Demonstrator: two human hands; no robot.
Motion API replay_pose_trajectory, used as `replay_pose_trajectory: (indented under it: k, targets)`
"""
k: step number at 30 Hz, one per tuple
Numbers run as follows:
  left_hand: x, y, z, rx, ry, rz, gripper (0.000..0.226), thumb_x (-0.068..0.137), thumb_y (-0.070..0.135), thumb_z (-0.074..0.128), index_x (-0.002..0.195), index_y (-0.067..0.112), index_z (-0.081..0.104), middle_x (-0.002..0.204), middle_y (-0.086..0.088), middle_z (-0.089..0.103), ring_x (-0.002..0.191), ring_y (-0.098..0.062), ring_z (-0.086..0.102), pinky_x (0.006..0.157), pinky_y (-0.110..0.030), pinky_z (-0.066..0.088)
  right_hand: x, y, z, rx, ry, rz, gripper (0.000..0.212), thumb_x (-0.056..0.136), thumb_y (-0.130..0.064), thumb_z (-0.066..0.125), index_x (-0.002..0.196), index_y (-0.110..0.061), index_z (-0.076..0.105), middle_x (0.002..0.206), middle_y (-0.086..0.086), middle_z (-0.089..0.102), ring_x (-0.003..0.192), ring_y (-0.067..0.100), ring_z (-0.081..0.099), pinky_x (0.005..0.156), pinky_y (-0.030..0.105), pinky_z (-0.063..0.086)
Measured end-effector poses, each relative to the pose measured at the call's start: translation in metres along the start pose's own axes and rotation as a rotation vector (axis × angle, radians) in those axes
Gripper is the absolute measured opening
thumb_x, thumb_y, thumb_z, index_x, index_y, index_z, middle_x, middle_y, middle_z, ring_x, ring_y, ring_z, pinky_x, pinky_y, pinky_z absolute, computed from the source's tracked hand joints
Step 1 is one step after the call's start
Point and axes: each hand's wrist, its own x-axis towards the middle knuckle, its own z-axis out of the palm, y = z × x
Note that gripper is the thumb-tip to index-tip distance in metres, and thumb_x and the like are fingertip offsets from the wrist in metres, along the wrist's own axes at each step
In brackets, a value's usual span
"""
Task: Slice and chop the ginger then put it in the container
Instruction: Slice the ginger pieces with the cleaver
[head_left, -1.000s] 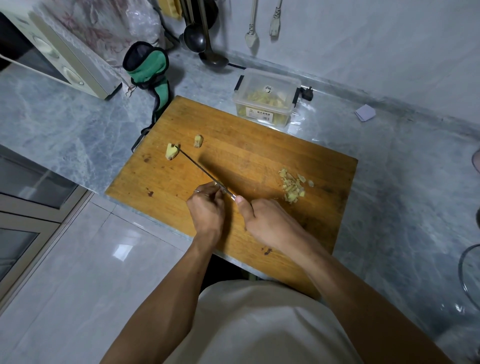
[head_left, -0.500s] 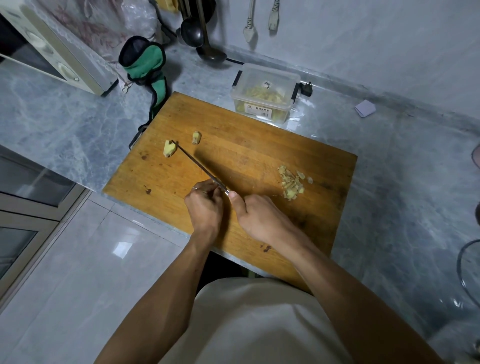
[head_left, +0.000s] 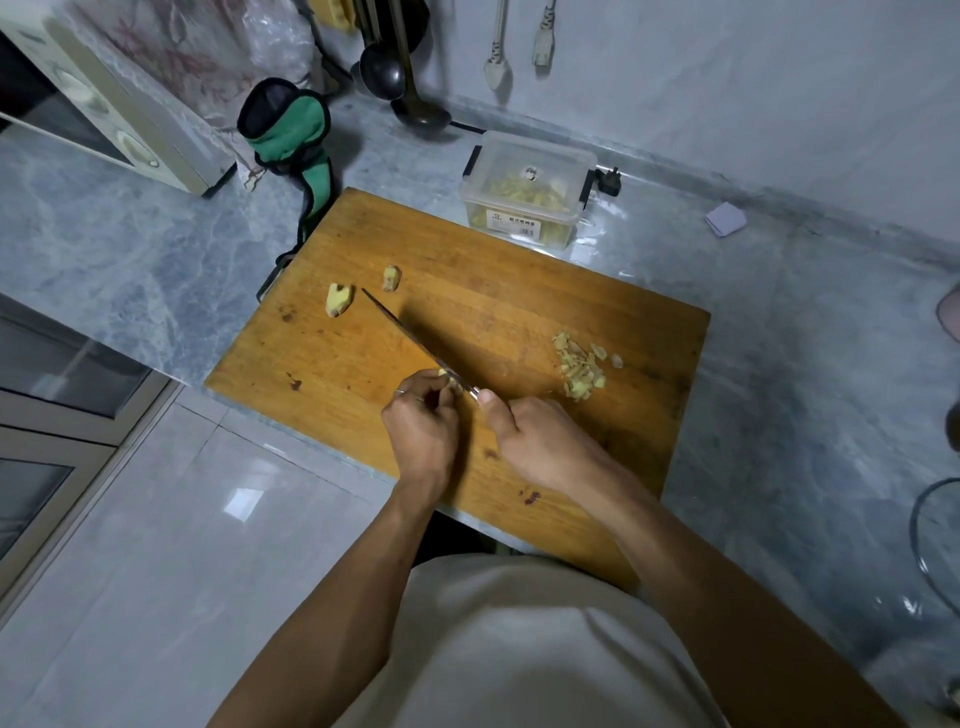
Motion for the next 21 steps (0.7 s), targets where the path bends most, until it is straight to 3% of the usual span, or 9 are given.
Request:
replay_pose_trajectory:
  k: [2, 4, 6, 8, 14, 21]
  targets:
    - [0.0, -0.001, 0.001, 0.005, -0.008, 0.035, 0.013, 0.08, -0.007, 0.066, 0.085, 0.001, 0.076, 0.098, -0.009, 0.073, 0.087, -0.013, 0.065, 0.081, -0.012, 0.043, 0.001, -0.001, -0.002, -0.017, 0.004, 0.001, 0.066, 0.106, -0.056, 0.023, 0.057, -0.017, 0.044, 0.059, 0.002, 0.05, 0.054, 0.016, 0.048, 0.056, 0.031, 0.036]
    - [0.001, -0.003, -0.001, 0.025, -0.021, 0.088, 0.014, 0.079, -0.008, 0.065, 0.083, 0.001, 0.075, 0.097, -0.008, 0.073, 0.087, -0.016, 0.066, 0.079, -0.012, 0.043, 0.006, -0.001, 0.001, -0.056, 0.006, -0.028, 0.07, 0.106, -0.057, 0.022, 0.058, -0.013, 0.049, 0.062, 0.005, 0.058, 0.059, 0.02, 0.057, 0.056, 0.033, 0.043]
    - [-0.001, -0.004, -0.002, 0.031, -0.014, 0.114, 0.015, 0.078, -0.009, 0.063, 0.081, 0.002, 0.074, 0.094, -0.006, 0.074, 0.081, -0.016, 0.066, 0.072, -0.008, 0.041, 0.012, 0.001, 0.006, -0.073, 0.003, -0.047, 0.075, 0.104, -0.06, 0.021, 0.061, -0.01, 0.056, 0.071, 0.008, 0.068, 0.068, 0.025, 0.066, 0.067, 0.041, 0.056]
    - [-0.003, -0.006, -0.001, 0.02, -0.001, 0.103, 0.016, 0.077, -0.009, 0.062, 0.079, 0.003, 0.073, 0.091, -0.004, 0.074, 0.076, -0.014, 0.064, 0.068, -0.002, 0.037, 0.016, 0.004, 0.01, -0.074, -0.005, -0.045, 0.076, 0.103, -0.062, 0.02, 0.064, -0.01, 0.058, 0.077, 0.009, 0.071, 0.076, 0.027, 0.069, 0.073, 0.045, 0.058]
    - [-0.001, -0.011, 0.001, 0.002, 0.004, 0.048, 0.011, 0.081, -0.003, 0.069, 0.089, 0.002, 0.075, 0.101, -0.005, 0.072, 0.087, -0.007, 0.062, 0.078, 0.002, 0.037, 0.013, 0.001, 0.002, -0.072, -0.025, -0.04, 0.067, 0.106, -0.055, 0.024, 0.058, -0.015, 0.046, 0.06, 0.002, 0.051, 0.056, 0.018, 0.049, 0.06, 0.036, 0.041]
    - [0.013, -0.014, -0.006, 0.007, 0.033, 0.07, 0.01, 0.085, 0.001, 0.07, 0.094, 0.003, 0.075, 0.1, -0.007, 0.07, 0.089, -0.014, 0.064, 0.082, -0.002, 0.04, 0.015, -0.006, -0.007, 0.001, -0.031, -0.049, 0.065, 0.106, -0.056, 0.026, 0.057, -0.018, 0.045, 0.056, -0.002, 0.05, 0.053, 0.015, 0.049, 0.057, 0.032, 0.039]
